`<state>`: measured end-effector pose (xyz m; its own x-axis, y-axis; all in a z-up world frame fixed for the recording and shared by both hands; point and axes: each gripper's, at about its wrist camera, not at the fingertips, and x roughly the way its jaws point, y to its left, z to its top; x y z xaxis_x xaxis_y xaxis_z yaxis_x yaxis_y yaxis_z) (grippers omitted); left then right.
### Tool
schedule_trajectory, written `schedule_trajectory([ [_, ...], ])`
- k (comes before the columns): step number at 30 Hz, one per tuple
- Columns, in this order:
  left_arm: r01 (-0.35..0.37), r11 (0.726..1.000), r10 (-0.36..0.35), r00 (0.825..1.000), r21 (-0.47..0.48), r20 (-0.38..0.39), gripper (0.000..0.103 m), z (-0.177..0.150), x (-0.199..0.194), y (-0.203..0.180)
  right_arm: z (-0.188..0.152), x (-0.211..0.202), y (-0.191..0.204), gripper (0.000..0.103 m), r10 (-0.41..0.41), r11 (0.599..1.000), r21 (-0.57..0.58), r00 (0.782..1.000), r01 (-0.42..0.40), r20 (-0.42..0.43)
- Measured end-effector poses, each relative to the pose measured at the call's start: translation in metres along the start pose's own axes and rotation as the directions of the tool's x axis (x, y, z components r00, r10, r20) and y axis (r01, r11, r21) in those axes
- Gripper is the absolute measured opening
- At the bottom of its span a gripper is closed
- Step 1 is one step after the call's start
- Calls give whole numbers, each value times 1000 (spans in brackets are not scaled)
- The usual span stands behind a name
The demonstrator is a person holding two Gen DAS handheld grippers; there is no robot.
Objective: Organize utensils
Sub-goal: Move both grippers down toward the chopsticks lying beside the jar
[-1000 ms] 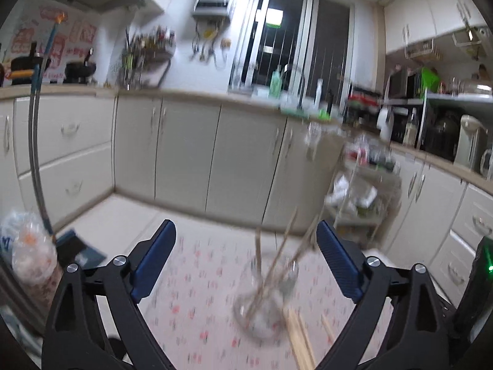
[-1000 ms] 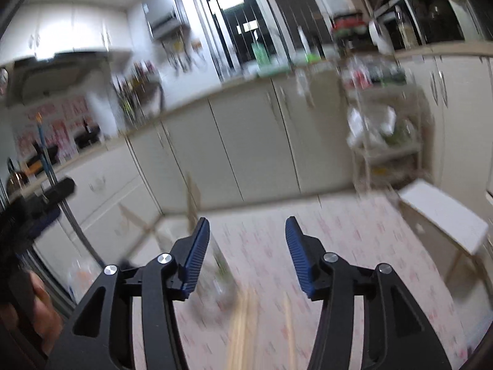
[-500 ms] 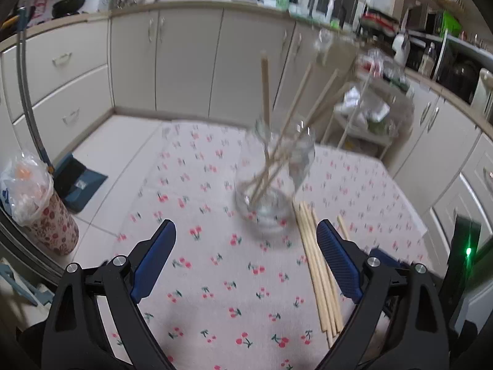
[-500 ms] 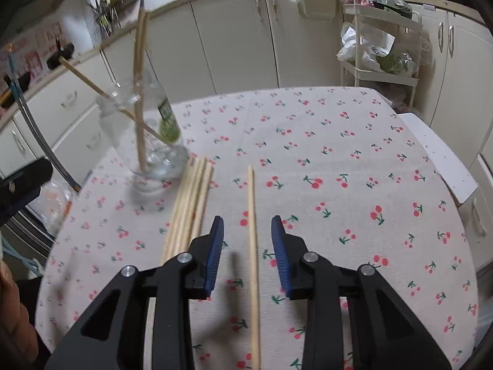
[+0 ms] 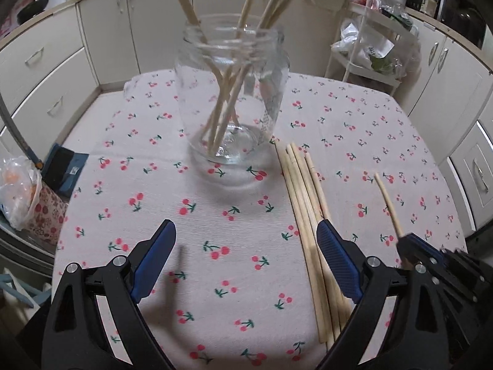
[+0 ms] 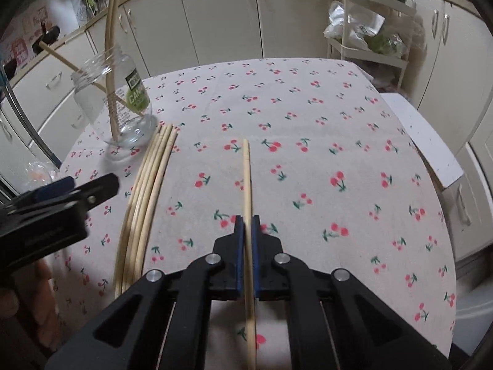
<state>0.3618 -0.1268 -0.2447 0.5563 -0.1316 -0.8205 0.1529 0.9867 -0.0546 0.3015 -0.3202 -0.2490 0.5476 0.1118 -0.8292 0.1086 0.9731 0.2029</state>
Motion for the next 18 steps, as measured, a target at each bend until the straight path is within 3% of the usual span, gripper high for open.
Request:
schedule_trajectory([
  [18,-76,996,79,996,52,-49,89,-2,19,-15,-1,-1,-11,6,88,994,65,996,-89,15],
])
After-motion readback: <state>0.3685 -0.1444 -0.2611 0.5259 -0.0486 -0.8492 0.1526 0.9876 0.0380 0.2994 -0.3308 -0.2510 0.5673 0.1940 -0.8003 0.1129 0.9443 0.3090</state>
